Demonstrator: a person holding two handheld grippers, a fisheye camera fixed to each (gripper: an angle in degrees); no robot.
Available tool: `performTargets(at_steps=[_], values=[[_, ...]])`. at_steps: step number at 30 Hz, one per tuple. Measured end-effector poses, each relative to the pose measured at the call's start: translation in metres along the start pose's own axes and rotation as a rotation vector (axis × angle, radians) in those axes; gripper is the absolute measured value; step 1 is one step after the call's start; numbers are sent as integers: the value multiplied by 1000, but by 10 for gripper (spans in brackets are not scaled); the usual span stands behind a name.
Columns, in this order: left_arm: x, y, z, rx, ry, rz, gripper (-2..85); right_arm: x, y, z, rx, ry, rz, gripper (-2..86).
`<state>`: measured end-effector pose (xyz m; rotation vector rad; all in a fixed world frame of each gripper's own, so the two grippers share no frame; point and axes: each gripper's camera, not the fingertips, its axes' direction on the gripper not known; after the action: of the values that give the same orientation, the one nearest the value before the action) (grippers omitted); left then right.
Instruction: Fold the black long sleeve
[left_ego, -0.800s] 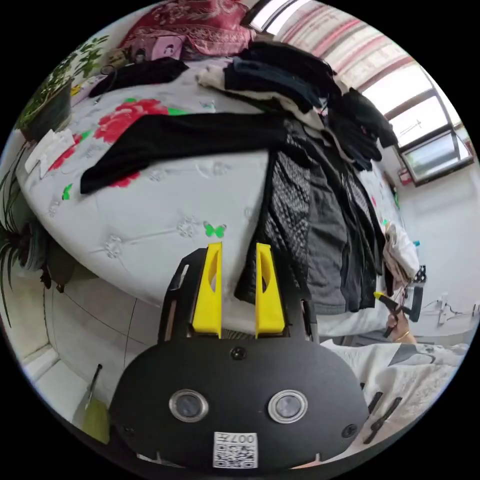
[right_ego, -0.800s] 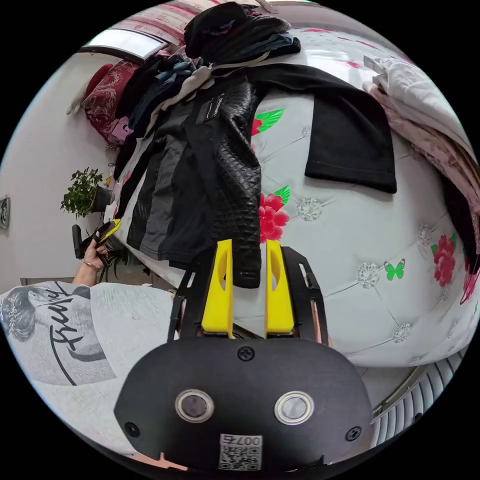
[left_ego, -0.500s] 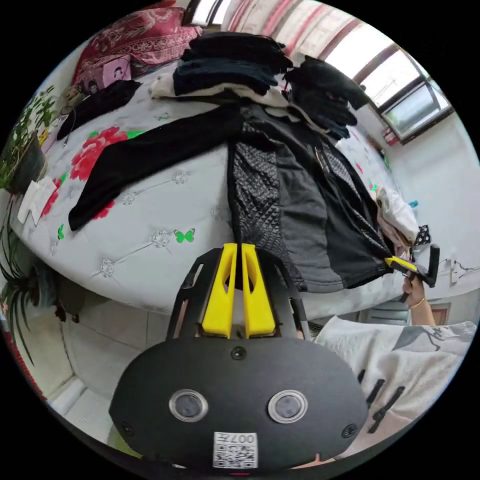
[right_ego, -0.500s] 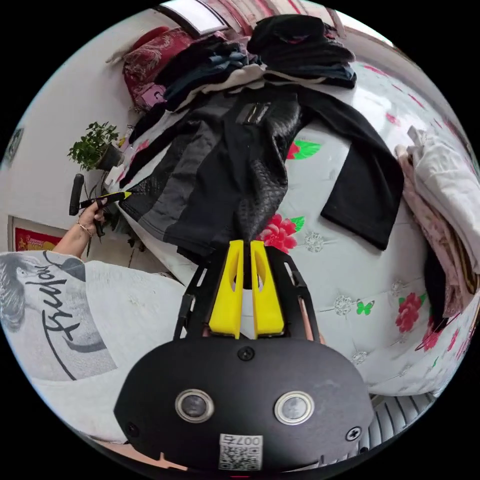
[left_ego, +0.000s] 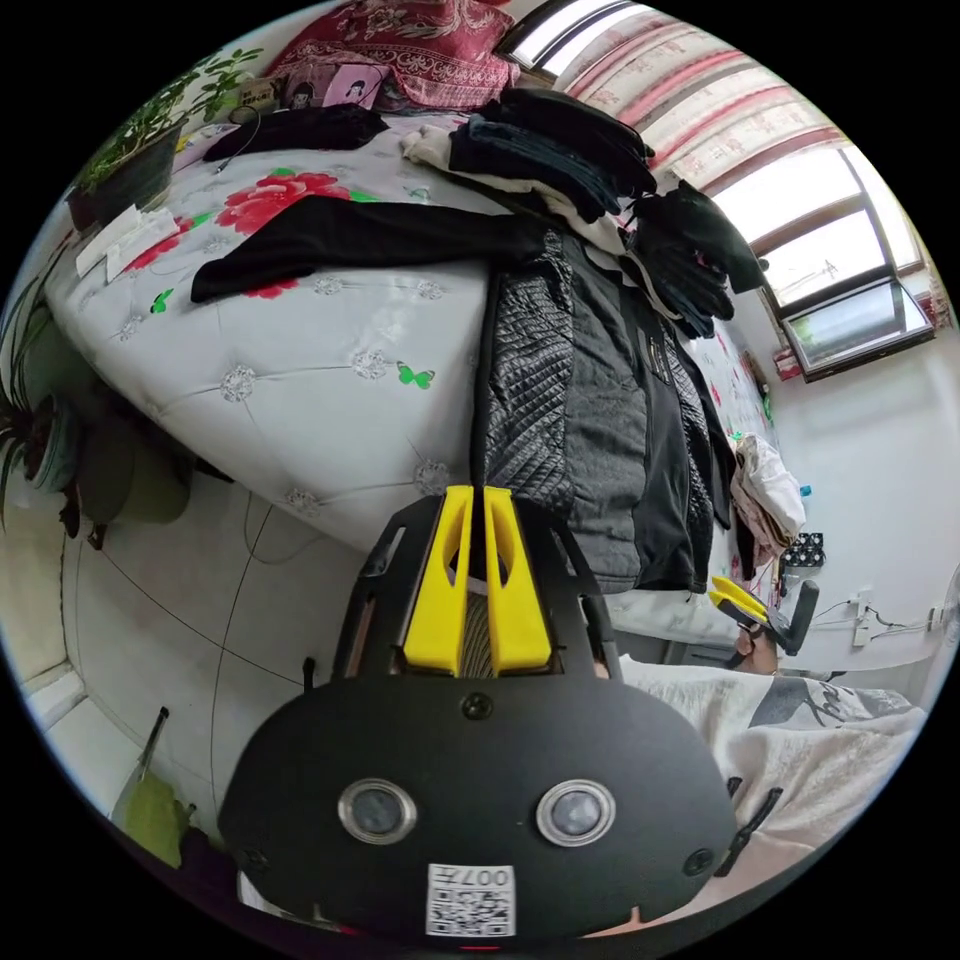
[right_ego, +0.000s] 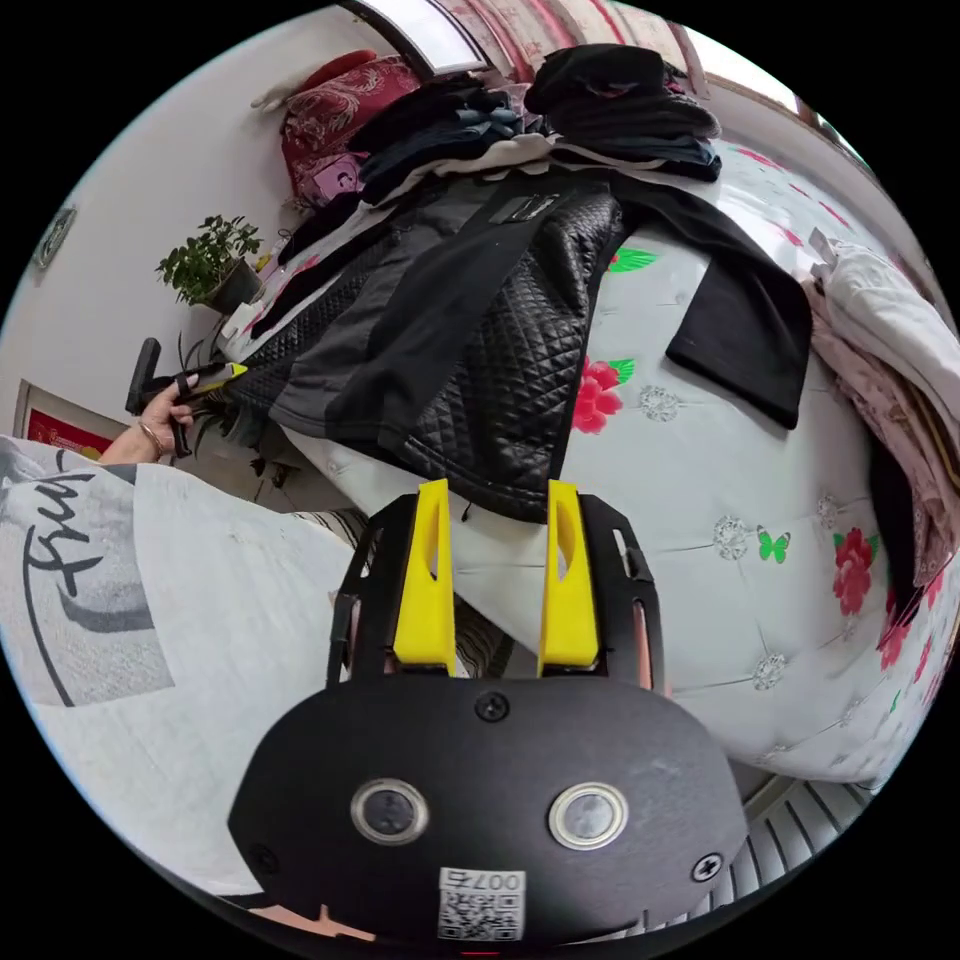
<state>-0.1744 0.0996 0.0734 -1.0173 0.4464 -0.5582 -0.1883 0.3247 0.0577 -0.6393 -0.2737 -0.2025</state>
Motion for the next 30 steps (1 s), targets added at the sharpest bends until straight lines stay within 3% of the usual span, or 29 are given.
performTargets(at_steps=[5,6,10,14,16,19,21,25,30], values=[[2,-30,-34,11,37,-16,-7,3,-22,24,-59,95,54,34],[2,-34,-40,17,54,-17,-7,5,-30,15,-75,77,43,25],[16,-41,-101,90,78,58,-7,-14,-12,-86,161,34,-93,11],[-13,-14,-88,-19,-33,24,-7,-23,25,-87,84,64,-113,10],[-45,3,-66,-84,-13,-86,-6,-13,49,-43,-26,-37,-7,13],[-78,26,-47,-150,-49,-216,-5,-5,64,-7,-107,3,131,23],[-86,27,-61,-135,-122,-251,-6,3,62,-19,-22,40,176,31],[-92,4,-103,-43,-99,-249,-5,47,21,-57,158,173,267,47],[-89,-23,-160,90,9,-267,1,121,-54,-47,175,226,380,67]])
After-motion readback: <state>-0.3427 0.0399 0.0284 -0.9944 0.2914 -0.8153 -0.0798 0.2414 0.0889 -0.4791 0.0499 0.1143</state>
